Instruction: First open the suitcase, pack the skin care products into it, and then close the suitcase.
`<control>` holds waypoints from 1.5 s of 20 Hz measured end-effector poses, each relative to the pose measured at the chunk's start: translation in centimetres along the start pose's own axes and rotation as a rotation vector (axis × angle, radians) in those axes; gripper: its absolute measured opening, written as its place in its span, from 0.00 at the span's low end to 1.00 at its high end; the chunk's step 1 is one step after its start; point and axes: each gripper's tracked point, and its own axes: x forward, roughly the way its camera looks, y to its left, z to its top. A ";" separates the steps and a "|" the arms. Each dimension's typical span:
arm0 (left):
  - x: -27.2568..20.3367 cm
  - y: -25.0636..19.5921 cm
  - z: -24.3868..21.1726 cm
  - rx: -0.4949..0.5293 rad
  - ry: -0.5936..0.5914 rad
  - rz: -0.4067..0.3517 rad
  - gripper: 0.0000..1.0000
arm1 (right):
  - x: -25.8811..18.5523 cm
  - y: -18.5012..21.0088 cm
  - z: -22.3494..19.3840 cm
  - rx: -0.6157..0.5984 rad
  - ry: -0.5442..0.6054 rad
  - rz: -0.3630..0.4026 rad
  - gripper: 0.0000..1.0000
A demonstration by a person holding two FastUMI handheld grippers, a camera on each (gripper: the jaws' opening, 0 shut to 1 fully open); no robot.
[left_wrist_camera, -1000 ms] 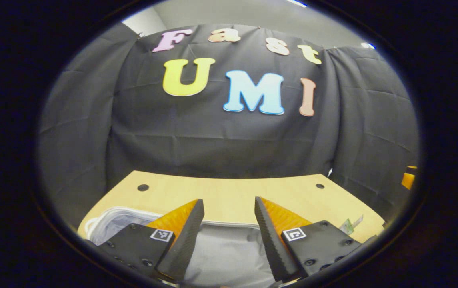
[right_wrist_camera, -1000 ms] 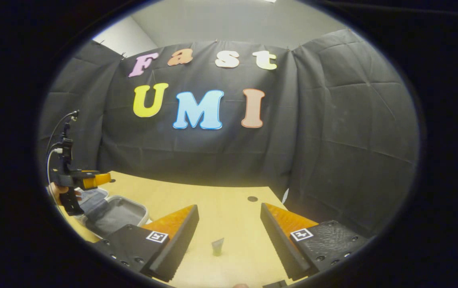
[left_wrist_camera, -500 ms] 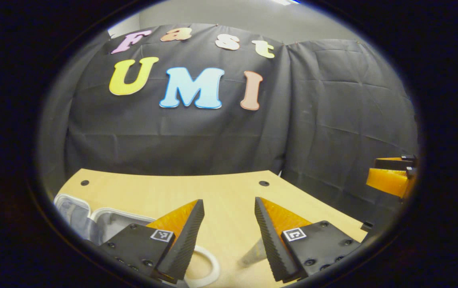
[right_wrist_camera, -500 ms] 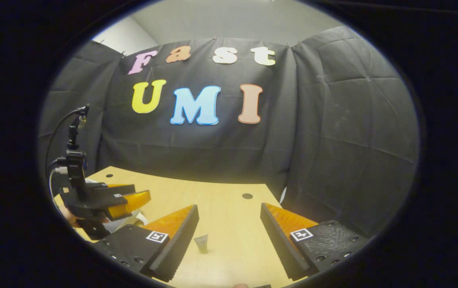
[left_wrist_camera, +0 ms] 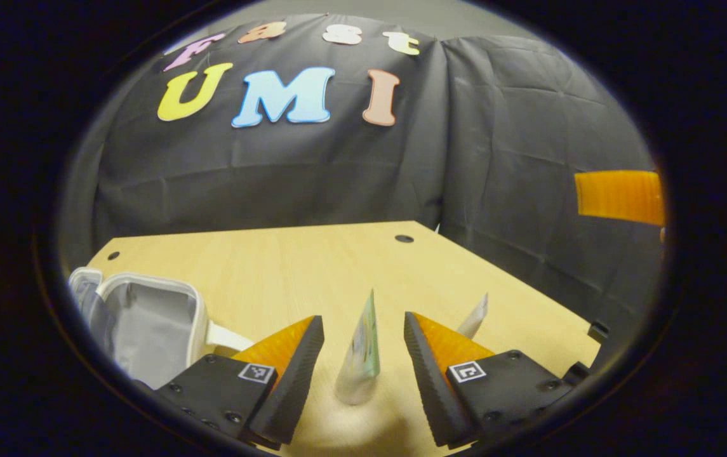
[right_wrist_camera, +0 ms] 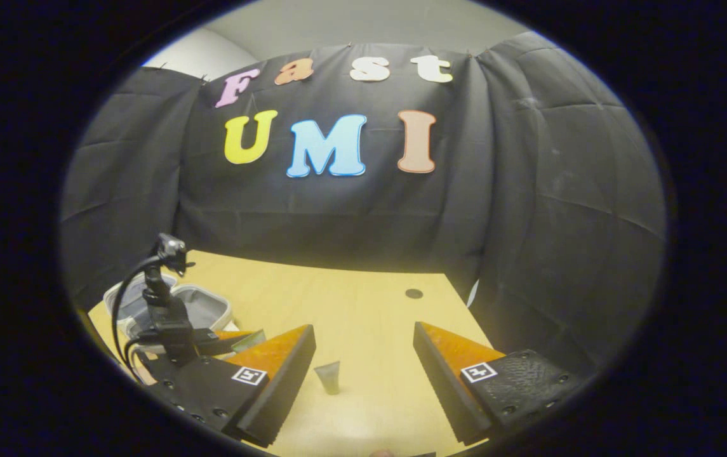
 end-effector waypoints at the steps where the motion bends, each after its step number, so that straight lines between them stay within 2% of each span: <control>1: 0.6 0.0 -1.0 -0.003 0.021 0.001 0.84 | 0.6 0.3 -0.6 0.009 0.013 0.010 0.95; 2: 1.5 0.0 -2.0 -0.010 0.041 0.003 0.83 | 1.1 0.7 -1.1 0.018 0.024 0.023 0.95; 6: 2.9 0.6 -2.8 -0.019 0.065 0.025 0.53 | 3.0 1.4 -3.0 0.012 0.067 0.038 0.95; 7: 2.8 0.7 -2.8 -0.031 0.085 0.025 0.49 | 3.4 1.6 -3.4 0.014 0.074 0.044 0.94; 8: 2.8 0.8 -2.7 -0.058 0.110 0.021 0.46 | 3.7 1.8 -3.7 0.015 0.081 0.051 0.94; 10: 1.8 0.0 -2.3 -0.184 0.168 -0.027 0.43 | 4.7 2.2 -4.6 0.011 0.104 0.063 0.94; 12: 0.0 0.1 -0.4 -0.265 0.183 -0.048 0.39 | 6.0 2.7 -6.2 0.013 0.141 0.079 0.95; 16: -5.8 2.6 4.5 -0.298 0.154 -0.045 0.41 | 8.4 4.0 -11.4 -0.012 0.265 0.103 0.94; 18: -8.4 5.1 5.6 -0.297 0.164 -0.005 0.43 | 9.5 4.5 -13.8 -0.021 0.318 0.103 0.87; 19: -9.8 6.5 5.7 -0.308 0.168 0.015 0.41 | 9.8 4.5 -14.7 -0.020 0.339 0.099 0.79; 20: -10.8 8.1 5.9 -0.324 0.174 0.034 0.44 | 10.0 4.6 -15.4 -0.018 0.360 0.094 0.74; 22: -12.5 11.7 5.5 -0.349 0.181 0.084 0.38 | 10.1 4.3 -16.3 -0.010 0.389 0.050 0.56; 23: -13.1 13.6 4.9 -0.349 0.194 0.112 0.43 | 9.9 4.5 -16.3 0.014 0.399 0.045 0.32; 24: -13.6 15.3 4.0 -0.344 0.217 0.144 0.44 | 9.7 5.0 -16.4 0.047 0.422 0.046 0.27; 25: -13.9 17.0 3.1 -0.339 0.248 0.167 0.41 | 9.0 5.6 -16.4 0.080 0.442 0.043 0.24; 26: -13.8 18.8 2.0 -0.334 0.292 0.188 0.37 | 8.5 6.2 -16.0 0.105 0.442 0.043 0.28; 27: -14.0 20.2 0.6 -0.332 0.340 0.209 0.41 | 7.5 7.2 -15.4 0.135 0.442 0.049 0.24; 28: -14.0 21.3 -0.6 -0.321 0.386 0.219 0.44 | 6.4 8.5 -14.5 0.169 0.438 0.067 0.26; 30: -14.1 24.0 -3.6 -0.283 0.497 0.251 0.41 | 4.3 11.3 -12.9 0.217 0.433 0.112 0.26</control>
